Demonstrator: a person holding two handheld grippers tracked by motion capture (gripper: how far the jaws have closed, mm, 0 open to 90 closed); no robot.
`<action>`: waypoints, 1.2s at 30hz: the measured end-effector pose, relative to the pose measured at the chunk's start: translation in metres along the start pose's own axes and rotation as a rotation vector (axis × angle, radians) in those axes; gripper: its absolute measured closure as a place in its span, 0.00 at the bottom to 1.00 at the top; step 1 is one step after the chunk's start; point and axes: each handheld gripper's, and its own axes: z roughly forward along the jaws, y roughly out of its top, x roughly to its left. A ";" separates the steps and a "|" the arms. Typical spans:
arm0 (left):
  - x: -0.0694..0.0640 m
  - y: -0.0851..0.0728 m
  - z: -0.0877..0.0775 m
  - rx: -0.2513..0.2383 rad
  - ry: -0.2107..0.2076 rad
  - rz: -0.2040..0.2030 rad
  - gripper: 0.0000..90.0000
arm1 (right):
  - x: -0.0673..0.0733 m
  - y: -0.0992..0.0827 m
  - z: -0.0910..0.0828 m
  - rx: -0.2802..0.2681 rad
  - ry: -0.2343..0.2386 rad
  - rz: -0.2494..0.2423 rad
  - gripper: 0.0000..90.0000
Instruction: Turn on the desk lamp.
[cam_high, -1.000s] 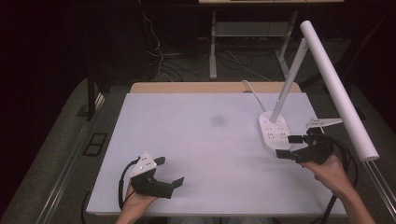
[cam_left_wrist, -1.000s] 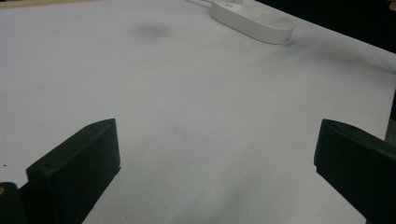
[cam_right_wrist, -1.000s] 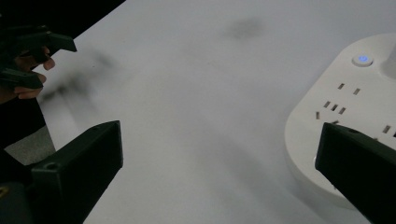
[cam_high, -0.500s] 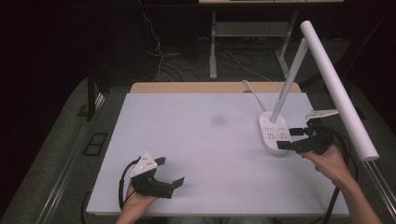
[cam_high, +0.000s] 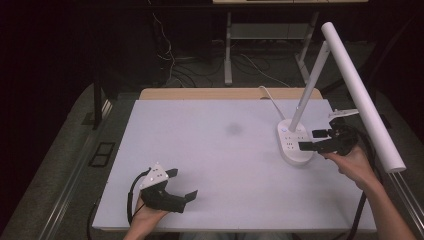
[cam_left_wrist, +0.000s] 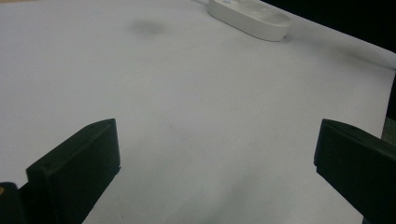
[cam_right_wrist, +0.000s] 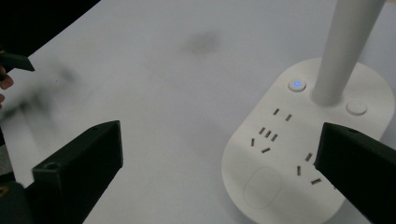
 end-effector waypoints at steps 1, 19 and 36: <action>0.000 0.000 0.000 0.000 0.000 0.000 0.00 | -0.001 0.002 0.001 0.001 -0.002 -0.001 0.00; 0.001 0.000 -0.001 -0.005 0.004 -0.001 0.00 | -0.034 0.016 0.010 -0.002 -0.081 0.014 0.45; 0.001 0.000 -0.001 -0.004 0.001 0.001 0.00 | -0.061 0.023 0.019 -0.023 -0.122 0.057 0.84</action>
